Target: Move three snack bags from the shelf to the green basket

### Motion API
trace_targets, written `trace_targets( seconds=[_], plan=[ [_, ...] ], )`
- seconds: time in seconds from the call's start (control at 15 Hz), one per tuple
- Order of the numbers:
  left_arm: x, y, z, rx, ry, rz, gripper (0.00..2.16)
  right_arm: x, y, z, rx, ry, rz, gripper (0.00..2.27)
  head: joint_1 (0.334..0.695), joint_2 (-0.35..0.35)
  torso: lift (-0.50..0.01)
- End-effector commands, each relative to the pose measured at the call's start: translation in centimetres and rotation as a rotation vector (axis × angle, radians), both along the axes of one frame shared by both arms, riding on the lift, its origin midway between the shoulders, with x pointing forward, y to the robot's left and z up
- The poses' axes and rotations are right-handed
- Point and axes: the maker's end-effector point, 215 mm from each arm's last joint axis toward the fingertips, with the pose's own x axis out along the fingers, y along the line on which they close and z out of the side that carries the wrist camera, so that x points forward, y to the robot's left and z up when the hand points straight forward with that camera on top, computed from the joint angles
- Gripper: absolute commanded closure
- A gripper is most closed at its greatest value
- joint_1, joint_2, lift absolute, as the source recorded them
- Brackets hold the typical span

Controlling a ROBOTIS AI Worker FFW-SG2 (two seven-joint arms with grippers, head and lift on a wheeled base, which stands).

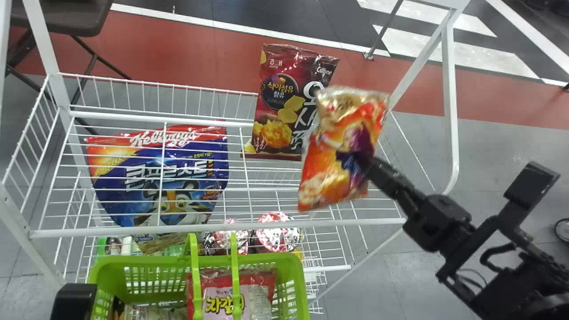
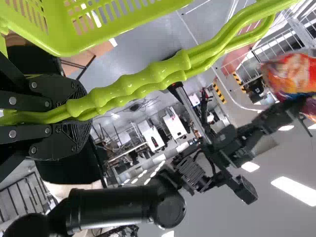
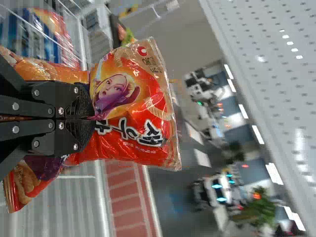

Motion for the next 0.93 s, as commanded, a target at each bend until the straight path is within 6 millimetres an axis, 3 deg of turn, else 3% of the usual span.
trace_targets(
  seconds=[0.0, 0.2, 0.27, 0.4, 0.53, 0.67, 0.87],
  plan=[
    [0.0, 0.0, 0.0, -0.002, -0.001, 0.0, 1.67, -4.0, 2.2, -2.6, 0.095, 0.171, 0.09, 2.25, 0.695, -0.35, -0.047],
    [0.1, 0.0, -0.1, 0.0, 0.0, 0.002, 1.67, -10.0, 4.1, -5.0, 0.209, 0.408, 0.167, 2.25, 0.695, -0.35, -0.047],
    [0.1, 0.0, 0.0, -0.001, -0.001, 0.0, 1.67, -10.8, 4.2, -4.6, 0.206, 0.425, 0.175, 2.25, 0.695, -0.35, -0.047],
    [0.2, -0.2, 0.1, -0.005, -0.004, -0.001, 1.67, -10.9, 4.2, -2.9, 0.203, 0.388, 0.186, 2.25, 0.695, -0.35, -0.047],
    [0.3, -0.2, 0.3, -0.012, -0.013, 0.001, 1.67, -11.2, 4.6, -2.5, 0.224, 0.383, 0.202, 2.25, 0.695, -0.35, -0.047],
    [0.3, -0.2, 0.3, -0.014, -0.016, 0.003, 1.67, -11.9, 4.7, -4.1, 0.247, 0.427, 0.197, 2.25, 0.695, -0.35, -0.047],
    [0.5, -0.3, 0.5, -0.016, -0.024, 0.005, 1.67, -13.2, 6.5, -8.4, 0.316, 0.543, 0.212, 2.25, 0.695, -0.35, -0.047]
  ],
)
